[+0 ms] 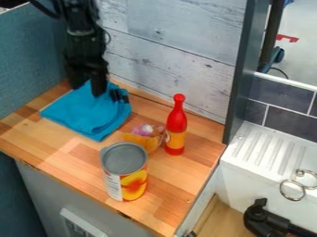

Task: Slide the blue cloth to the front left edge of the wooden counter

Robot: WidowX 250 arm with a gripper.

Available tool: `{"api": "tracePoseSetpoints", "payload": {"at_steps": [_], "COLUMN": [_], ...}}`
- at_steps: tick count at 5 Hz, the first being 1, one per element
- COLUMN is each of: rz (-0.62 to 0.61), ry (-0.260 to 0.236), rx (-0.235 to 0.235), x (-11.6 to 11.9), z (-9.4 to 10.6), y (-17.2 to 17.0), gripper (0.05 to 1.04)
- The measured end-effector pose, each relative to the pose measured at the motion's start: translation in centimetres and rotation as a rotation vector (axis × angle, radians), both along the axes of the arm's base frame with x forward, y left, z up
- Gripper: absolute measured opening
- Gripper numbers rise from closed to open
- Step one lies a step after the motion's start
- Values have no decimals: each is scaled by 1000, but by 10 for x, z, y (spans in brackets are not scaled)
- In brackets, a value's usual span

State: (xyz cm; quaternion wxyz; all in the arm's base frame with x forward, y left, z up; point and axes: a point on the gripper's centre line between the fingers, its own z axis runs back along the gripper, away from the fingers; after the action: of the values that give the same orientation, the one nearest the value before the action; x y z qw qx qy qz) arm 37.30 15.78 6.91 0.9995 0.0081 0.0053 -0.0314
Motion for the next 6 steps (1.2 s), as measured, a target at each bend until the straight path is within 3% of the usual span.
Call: {"api": "tracePoseSetpoints", "payload": {"at_steps": [2, 4, 6], "rz": [-62, -113, -115], "ry": [37, 74, 96], "rx": [52, 52, 63], "x": [20, 19, 14], "z": [-38, -57, -64], "y": [11, 10, 15], "gripper": [1003, 1003, 1003]}}
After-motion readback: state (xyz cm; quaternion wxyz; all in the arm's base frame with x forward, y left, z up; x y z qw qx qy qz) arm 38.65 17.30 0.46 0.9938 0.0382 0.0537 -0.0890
